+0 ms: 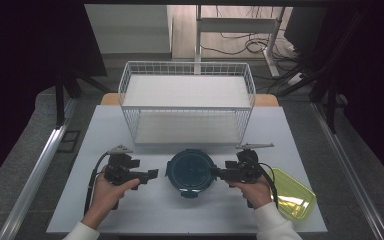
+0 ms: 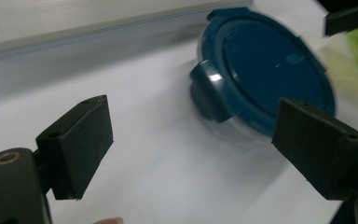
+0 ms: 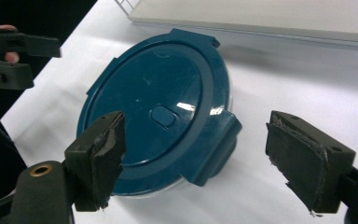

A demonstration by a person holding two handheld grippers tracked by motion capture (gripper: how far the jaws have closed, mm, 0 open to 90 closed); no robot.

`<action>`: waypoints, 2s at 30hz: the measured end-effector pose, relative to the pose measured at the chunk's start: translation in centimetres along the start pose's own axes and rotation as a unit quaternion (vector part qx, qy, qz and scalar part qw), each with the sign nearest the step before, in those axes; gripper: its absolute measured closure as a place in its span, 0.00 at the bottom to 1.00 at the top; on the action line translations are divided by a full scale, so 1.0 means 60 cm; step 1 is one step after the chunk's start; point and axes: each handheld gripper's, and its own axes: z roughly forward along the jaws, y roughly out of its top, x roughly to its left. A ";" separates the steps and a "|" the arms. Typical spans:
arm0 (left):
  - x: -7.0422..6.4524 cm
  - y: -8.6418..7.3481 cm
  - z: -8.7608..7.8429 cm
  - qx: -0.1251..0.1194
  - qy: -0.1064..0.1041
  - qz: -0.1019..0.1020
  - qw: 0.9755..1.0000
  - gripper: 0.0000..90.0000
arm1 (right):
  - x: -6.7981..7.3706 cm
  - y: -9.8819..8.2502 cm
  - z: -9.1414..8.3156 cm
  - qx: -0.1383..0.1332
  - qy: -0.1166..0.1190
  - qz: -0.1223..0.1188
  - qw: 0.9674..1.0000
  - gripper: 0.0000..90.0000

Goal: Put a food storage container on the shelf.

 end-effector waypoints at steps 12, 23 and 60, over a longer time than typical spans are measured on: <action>0.004 0.018 0.062 0.018 -0.053 -0.028 0.998 0.15 | -0.002 0.005 0.026 0.011 0.030 0.024 0.999 0.21; 0.008 0.024 0.106 0.043 -0.096 -0.057 0.993 0.15 | -0.013 -0.002 0.058 0.031 0.026 0.055 0.998 0.17; -0.011 0.003 0.112 0.048 -0.138 -0.104 0.984 0.36 | -0.014 -0.026 0.063 0.055 0.070 0.153 0.984 0.37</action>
